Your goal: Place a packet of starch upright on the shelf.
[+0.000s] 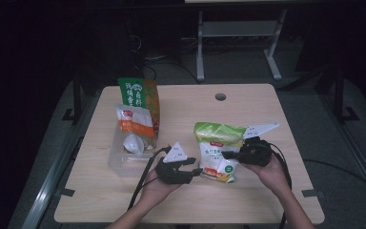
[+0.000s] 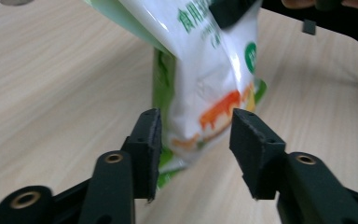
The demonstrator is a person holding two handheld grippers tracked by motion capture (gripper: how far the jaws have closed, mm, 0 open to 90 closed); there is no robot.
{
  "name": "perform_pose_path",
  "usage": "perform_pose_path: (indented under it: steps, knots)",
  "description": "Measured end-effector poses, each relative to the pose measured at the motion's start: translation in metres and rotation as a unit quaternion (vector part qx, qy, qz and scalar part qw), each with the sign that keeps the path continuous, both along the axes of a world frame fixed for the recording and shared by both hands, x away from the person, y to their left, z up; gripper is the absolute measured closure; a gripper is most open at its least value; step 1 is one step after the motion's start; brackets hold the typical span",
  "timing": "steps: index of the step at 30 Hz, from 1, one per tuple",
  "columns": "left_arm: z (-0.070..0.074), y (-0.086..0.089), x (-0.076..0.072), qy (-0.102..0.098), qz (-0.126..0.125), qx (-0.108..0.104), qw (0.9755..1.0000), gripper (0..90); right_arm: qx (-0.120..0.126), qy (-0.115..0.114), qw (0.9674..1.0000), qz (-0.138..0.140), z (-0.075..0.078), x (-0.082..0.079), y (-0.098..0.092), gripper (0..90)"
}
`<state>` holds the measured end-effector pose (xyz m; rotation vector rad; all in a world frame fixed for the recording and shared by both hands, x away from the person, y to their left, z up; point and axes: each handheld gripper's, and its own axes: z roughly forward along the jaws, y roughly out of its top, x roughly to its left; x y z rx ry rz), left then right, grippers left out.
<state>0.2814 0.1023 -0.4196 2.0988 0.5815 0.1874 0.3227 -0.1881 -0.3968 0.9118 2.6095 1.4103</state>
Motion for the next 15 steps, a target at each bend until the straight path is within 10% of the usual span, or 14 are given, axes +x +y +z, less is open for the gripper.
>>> perform_pose_path:
  steps: [15]
  knots:
    - [-0.009,0.025,-0.031,0.0,-0.021,-0.001,0.9998,42.6,-0.001,-0.005,1.0,0.007,0.023,0.007,0.019,87.0]
